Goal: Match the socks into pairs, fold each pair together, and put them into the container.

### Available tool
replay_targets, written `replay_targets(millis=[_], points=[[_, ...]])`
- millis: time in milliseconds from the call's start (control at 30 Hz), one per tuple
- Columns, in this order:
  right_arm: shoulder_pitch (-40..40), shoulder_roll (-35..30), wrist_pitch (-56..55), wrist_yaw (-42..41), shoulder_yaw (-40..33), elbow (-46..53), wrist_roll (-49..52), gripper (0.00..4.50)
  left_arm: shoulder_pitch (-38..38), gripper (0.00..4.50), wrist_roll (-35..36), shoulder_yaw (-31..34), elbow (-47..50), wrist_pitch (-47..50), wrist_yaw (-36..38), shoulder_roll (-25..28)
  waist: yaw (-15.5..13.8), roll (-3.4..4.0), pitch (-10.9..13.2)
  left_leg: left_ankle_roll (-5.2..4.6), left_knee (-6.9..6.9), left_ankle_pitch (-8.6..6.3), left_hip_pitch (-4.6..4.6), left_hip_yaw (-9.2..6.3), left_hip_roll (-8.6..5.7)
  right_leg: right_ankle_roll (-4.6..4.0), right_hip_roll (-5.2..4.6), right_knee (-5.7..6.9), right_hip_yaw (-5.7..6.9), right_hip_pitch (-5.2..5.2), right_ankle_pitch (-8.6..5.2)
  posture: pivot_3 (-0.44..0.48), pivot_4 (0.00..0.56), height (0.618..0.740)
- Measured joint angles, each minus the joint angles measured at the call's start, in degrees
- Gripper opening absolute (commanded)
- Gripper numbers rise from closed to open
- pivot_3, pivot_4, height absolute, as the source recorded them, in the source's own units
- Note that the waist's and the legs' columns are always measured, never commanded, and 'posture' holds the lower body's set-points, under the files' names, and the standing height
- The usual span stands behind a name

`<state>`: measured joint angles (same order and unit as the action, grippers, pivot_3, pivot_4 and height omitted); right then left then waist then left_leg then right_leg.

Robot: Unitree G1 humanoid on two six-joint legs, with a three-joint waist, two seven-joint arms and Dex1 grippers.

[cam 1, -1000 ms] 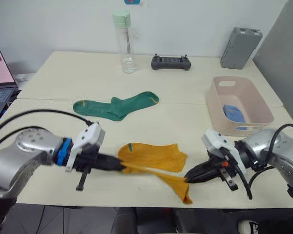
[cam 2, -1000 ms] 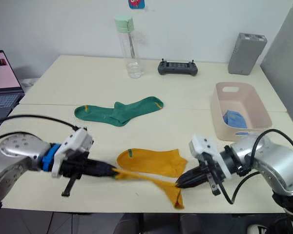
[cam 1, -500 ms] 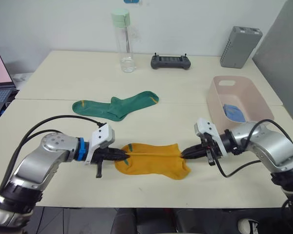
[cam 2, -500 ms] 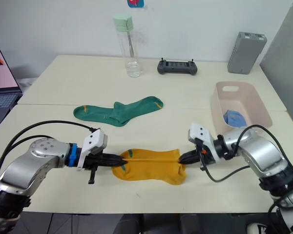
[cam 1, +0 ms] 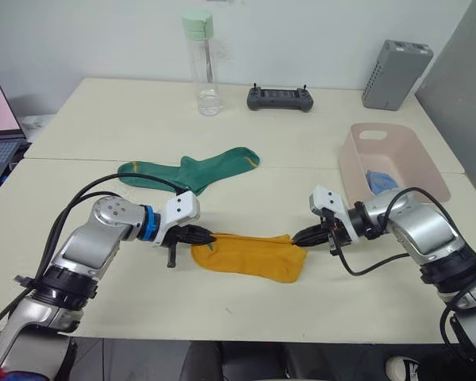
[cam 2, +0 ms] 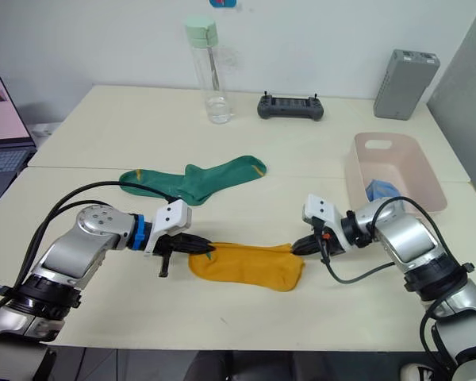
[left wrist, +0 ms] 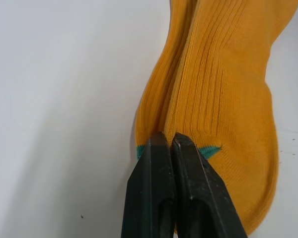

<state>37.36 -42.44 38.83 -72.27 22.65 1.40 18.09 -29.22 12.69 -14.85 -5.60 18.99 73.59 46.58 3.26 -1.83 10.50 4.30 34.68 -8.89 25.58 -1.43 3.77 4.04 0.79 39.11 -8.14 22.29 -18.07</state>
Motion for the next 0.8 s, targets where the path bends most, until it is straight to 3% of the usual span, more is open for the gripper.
replay_targets(millis=[433,533,767,800], points=[[-0.2,1.2,-0.4,0.3,-0.2,-0.8,-1.2,0.06,-2.3,0.00,-3.2,-0.7,-4.2,-2.4,1.5,-2.6,0.0,0.00,0.0,0.00,0.17,0.01,0.02,-0.01,-0.01,0.11,0.00,0.08,-0.04,-0.04,0.10,0.000,0.150,0.740],[-0.2,2.1,-0.8,0.9,-0.8,-1.8,-1.2,0.71,-2.2,0.66,-3.4,-0.7,-4.2,-3.0,1.5,-2.7,0.0,0.00,0.0,0.00,0.17,0.01,0.02,-0.02,0.00,0.09,0.01,0.08,-0.03,-0.04,0.11,0.000,0.150,0.740],[1.9,4.9,-2.1,3.9,-5.6,-4.0,-1.0,3.14,-1.7,2.91,-3.7,0.2,-4.4,-3.4,1.2,-1.3,0.1,0.01,0.0,0.00,0.19,0.01,0.02,-0.02,-0.01,0.10,0.01,0.17,-0.04,-0.02,0.11,0.000,0.150,0.740],[2.5,4.8,-2.1,4.1,-6.7,-3.9,-1.0,3.16,-1.6,3.23,-3.7,0.9,-4.4,-3.4,1.2,-0.8,0.1,0.00,0.0,0.00,0.19,0.01,0.02,-0.03,-0.01,0.09,0.01,0.19,-0.02,-0.02,0.10,0.000,0.150,0.740]])
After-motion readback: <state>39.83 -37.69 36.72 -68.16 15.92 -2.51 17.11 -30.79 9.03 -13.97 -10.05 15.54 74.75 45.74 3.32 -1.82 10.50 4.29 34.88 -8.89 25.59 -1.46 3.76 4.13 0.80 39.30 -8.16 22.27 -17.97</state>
